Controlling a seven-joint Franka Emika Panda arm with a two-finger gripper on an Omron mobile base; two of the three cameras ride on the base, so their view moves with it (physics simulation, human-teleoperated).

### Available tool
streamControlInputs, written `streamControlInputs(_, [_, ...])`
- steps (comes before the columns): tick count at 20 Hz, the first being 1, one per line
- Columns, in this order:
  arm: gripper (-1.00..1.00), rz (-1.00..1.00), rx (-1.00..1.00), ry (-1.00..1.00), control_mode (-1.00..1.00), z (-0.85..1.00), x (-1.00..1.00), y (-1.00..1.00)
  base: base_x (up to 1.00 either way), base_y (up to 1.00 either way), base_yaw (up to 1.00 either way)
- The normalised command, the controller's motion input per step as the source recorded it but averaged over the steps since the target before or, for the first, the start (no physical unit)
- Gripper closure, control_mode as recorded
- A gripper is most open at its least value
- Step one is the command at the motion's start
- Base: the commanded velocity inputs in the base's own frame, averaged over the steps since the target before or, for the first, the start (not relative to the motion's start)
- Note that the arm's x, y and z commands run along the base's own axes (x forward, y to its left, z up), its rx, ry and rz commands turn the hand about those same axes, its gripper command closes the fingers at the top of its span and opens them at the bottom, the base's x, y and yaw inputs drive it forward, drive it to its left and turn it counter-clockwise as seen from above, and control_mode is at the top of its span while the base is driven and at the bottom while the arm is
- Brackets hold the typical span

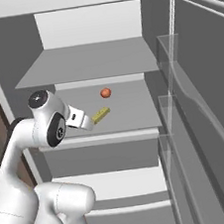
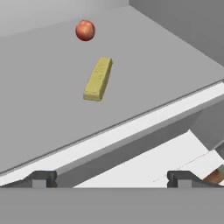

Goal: Retrieve the butter from the fridge and place it on a plate on the dining table. Then retrieve the butter knife by the fridge and place it near the plate.

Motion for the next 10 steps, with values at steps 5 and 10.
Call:
streamControlInputs(5, [-1.0,-0.02,0.0,-0.01,-1.0,-0.12,0.53,-0.05,0.0,0.0,0.0])
streamControlInputs(10, [-1.0,0.0,0.0,0.0,-1.0,0.0,0.44,-0.08,0.0,0.0,0.0])
